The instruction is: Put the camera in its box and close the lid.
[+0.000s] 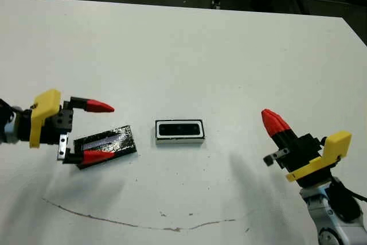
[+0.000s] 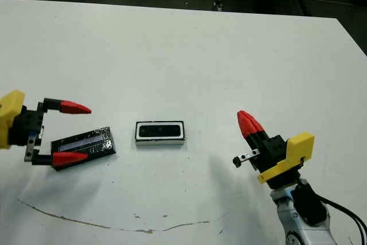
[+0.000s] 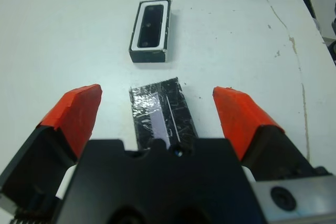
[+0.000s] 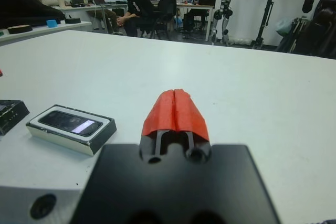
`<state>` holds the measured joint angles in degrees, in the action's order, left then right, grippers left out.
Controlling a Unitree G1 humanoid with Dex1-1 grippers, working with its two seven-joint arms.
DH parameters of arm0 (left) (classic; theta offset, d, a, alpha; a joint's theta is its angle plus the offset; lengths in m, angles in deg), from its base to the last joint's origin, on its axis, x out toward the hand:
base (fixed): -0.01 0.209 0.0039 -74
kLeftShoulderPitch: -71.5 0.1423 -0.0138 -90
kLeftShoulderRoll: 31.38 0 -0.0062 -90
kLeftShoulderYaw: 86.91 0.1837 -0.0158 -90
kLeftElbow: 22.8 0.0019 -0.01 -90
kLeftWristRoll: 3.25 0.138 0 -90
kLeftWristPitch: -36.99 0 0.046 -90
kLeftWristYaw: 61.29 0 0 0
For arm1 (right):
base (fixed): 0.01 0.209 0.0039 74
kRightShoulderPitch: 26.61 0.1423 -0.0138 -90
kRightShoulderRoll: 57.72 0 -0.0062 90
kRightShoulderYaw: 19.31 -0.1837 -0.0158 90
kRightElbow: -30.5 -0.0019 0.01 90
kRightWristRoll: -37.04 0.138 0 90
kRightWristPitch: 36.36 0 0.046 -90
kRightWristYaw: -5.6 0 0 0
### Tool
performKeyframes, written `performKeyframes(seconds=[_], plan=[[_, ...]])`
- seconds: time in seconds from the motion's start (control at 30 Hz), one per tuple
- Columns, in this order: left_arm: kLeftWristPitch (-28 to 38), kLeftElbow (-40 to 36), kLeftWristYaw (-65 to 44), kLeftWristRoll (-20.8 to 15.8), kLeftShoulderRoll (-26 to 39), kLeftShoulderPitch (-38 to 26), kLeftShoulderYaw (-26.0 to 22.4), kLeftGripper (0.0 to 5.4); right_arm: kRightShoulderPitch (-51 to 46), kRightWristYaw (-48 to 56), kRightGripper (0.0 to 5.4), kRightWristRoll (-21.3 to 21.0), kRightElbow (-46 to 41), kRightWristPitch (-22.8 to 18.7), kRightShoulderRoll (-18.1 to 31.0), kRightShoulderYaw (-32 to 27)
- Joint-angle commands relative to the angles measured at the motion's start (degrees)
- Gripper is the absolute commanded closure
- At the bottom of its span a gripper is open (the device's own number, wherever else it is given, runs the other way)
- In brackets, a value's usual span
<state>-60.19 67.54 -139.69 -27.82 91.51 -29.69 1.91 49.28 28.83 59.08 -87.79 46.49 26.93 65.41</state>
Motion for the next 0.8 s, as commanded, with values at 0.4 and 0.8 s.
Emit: performKeyframes(seconds=[0.4, 0.8], plan=[[-2.61, -2.66, 3.9, 0.99, 0.27, 3.6, -0.59, 0.0, -0.82, 0.73, 5.39, 1.25, 0.7, 1.03, 0.32, -0.28], [-9.55, -9.73, 9.96, 4.13, 2.59, 5.56, -0.57, 0.0, -1.24, 0.79, 5.39, 1.88, 0.37, 0.49, 0.6, 0.02]])
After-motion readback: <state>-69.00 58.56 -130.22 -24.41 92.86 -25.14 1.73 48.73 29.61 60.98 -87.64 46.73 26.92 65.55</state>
